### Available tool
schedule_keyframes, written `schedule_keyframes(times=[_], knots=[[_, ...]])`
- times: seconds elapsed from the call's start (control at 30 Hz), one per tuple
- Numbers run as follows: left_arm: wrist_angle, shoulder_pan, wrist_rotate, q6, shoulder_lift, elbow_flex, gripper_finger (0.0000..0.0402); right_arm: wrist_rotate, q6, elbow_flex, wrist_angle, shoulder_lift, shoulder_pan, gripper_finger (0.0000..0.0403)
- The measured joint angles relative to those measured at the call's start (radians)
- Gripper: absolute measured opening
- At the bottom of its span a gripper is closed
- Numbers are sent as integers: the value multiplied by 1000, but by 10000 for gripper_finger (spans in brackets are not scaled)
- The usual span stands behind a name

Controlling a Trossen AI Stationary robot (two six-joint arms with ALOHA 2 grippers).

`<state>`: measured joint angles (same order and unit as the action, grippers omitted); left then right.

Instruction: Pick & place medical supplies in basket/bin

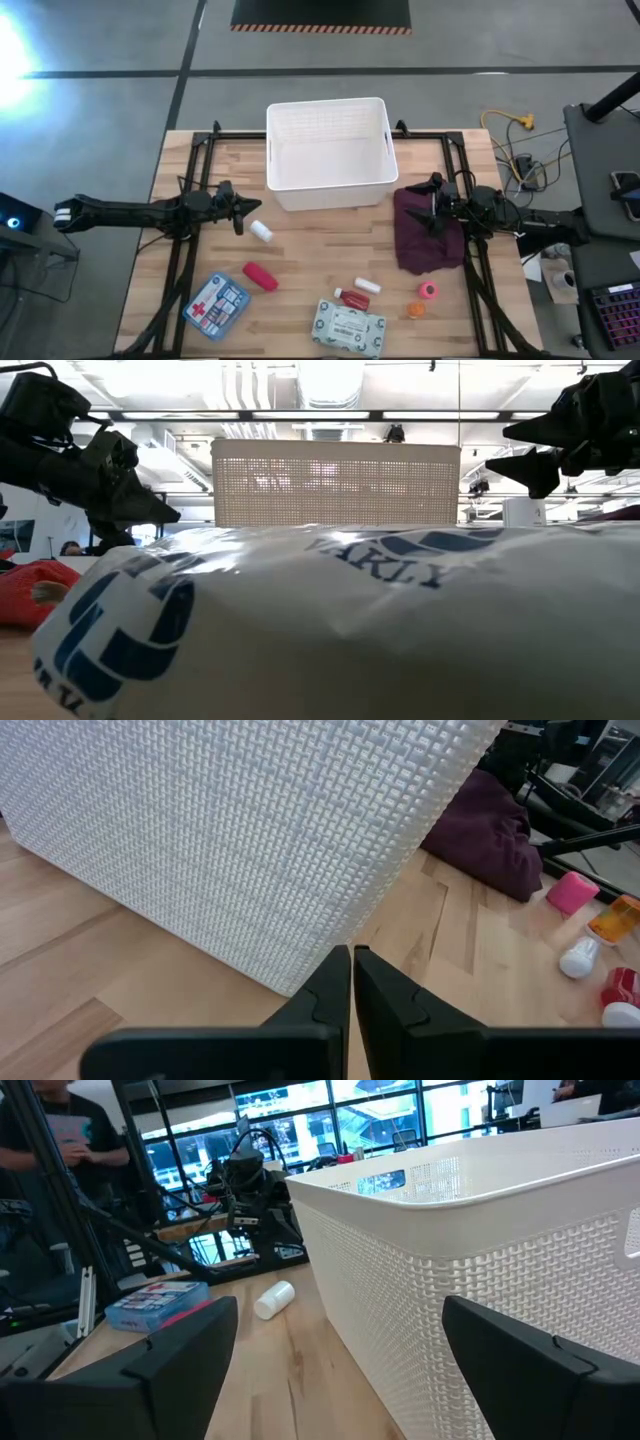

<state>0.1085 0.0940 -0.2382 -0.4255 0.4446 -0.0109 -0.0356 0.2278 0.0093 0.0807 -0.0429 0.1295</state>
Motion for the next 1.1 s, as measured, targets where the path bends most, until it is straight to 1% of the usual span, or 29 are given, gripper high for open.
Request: schedule_keyframes(times=[0.27, 0.67, 0.93, 1.1], knots=[[0, 0, 0, 0, 0, 0, 0, 0, 0, 0, 0, 0, 0, 350], [0, 0, 0, 0, 0, 0, 0, 0, 0, 0, 0, 0, 0, 340], [0, 0, 0, 0, 0, 0, 0, 0, 0, 0, 0, 0, 0, 349], [0, 0, 0, 0, 0, 0, 0, 0, 0, 0, 0, 0, 0, 346]])
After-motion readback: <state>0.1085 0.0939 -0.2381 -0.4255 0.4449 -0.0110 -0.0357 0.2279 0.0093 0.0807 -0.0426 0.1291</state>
